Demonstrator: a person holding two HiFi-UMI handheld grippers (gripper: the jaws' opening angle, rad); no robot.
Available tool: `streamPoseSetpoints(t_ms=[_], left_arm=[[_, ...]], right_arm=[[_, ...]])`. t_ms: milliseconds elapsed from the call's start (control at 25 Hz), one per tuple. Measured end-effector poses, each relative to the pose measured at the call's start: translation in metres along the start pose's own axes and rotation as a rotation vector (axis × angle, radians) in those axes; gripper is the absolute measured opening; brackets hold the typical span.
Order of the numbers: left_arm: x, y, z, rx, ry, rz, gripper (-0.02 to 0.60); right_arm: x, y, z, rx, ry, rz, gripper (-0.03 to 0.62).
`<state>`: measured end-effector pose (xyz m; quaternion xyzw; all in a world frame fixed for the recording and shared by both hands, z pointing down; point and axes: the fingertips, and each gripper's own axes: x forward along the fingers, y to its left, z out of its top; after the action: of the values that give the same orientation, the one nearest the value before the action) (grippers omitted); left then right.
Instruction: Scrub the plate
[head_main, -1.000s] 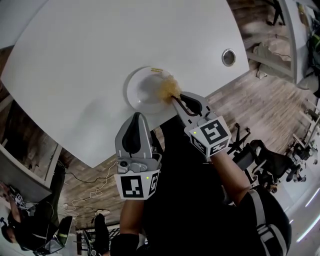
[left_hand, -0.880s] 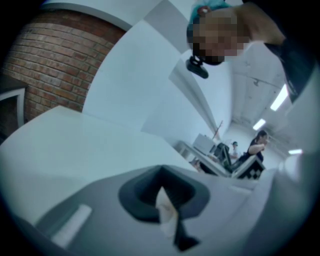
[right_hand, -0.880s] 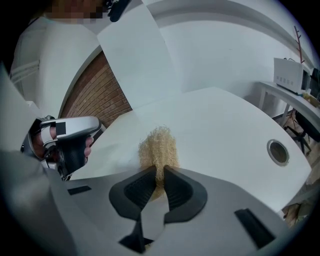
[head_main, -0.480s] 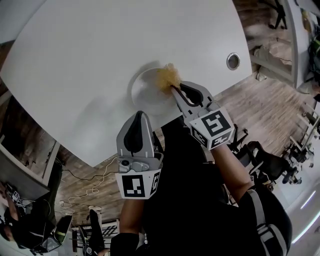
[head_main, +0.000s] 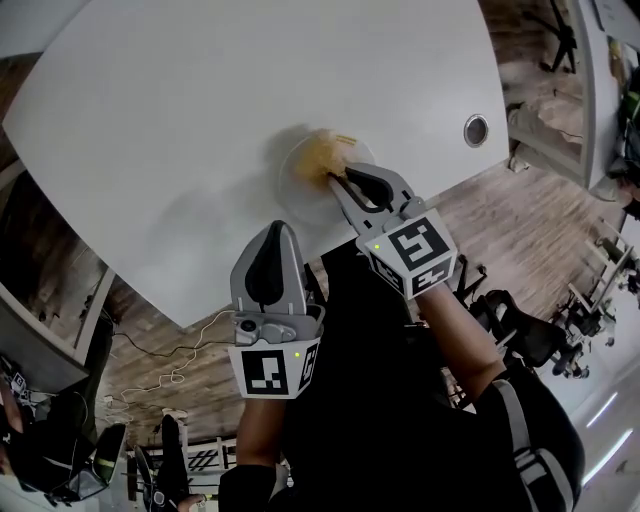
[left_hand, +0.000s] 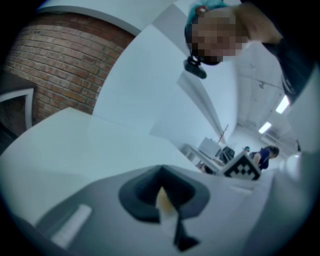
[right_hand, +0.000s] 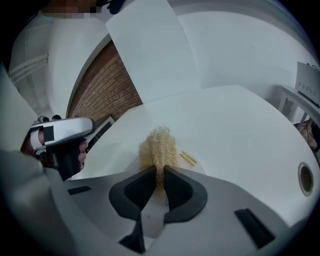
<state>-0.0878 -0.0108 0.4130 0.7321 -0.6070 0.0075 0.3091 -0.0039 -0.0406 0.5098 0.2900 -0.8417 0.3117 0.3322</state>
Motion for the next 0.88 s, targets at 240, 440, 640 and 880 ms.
streamPoseSetpoints(t_ms=[240,440,640,880], left_arm=[[-0.005,0.006,-0.003,-0.016,-0.004,0.010,0.003],[-0.009,0.004,-0.002,-0.018,-0.010,0.009,0.003],[-0.009,0.002,-0.003,-0.021,-0.015,0.011,0.003],[-0.012,-0.005,-0.003,-0.020,-0.024,0.006,0.003]], right_arm=[[0.002,0.019,-0.012,-0.015,0.036,0.032,0.043],[-0.005,0.036,-0.028,-0.018,0.068,0.062,0.043],[-0.011,0.043,-0.039,-0.021,0.087,0.076,0.043],[-0.016,0.026,-0.040,-0.025,0.093,0.038,0.043]])
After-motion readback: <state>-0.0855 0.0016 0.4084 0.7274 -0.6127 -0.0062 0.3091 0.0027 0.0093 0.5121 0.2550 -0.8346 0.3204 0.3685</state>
